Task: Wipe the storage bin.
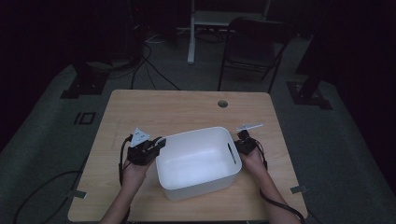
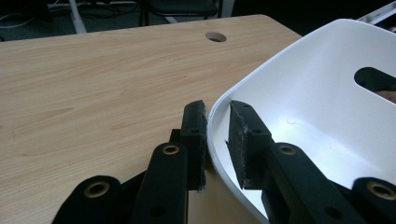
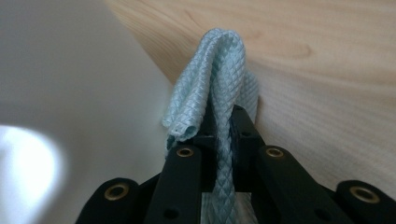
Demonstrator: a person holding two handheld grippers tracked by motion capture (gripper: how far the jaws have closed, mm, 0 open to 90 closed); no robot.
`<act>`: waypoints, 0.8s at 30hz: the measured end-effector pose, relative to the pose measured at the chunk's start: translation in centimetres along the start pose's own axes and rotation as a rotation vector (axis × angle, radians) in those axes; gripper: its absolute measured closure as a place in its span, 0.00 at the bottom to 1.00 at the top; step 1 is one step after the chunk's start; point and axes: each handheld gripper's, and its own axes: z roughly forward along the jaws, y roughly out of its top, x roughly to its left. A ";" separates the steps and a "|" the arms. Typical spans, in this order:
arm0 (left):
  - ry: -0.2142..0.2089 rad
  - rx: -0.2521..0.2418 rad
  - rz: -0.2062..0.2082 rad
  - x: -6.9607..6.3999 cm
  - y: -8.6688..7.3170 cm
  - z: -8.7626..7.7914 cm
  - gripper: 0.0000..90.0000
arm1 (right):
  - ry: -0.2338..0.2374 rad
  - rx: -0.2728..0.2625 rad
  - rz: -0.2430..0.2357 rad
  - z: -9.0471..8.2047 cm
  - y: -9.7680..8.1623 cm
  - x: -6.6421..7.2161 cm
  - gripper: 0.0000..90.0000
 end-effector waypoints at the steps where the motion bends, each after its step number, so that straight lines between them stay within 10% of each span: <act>1: -0.003 -0.001 -0.001 0.0 0.0 0.0 0.85 | 0.001 0.002 0.007 0.3 -0.1 -0.2 0.93; 24: -0.212 -0.076 0.005 3.1 1.9 0.4 0.63 | 0.005 -0.209 0.051 -8.3 -1.6 0.1 0.93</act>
